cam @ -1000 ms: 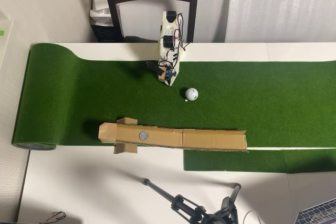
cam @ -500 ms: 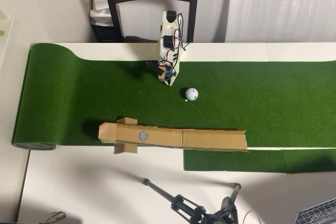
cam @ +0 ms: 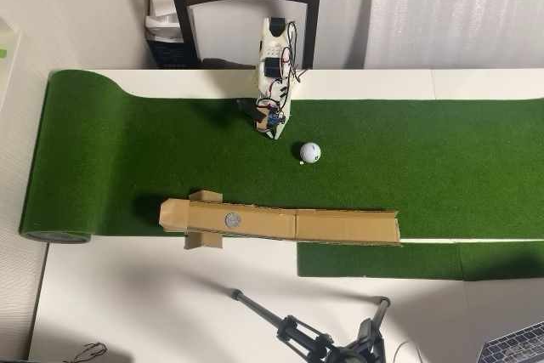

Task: Pick up the golf ball and place it on the gray mark at the back.

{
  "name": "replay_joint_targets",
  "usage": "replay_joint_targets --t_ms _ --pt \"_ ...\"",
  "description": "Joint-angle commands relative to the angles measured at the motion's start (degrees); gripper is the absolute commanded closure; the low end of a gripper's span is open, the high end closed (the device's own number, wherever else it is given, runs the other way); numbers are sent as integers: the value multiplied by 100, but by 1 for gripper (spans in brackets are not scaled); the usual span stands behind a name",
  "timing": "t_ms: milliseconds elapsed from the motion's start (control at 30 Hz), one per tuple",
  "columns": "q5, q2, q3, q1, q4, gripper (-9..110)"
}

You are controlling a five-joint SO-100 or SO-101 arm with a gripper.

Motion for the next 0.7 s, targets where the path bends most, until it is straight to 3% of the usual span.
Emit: replay_joint_targets --t_ms 0,167,467,667 --pt "0 466 44 -26 -44 97" --pt "-26 404 -492 -26 0 89" --pt "0 325 -1336 -97 606 88" --pt "53 -888 -2013 -466 598 88"
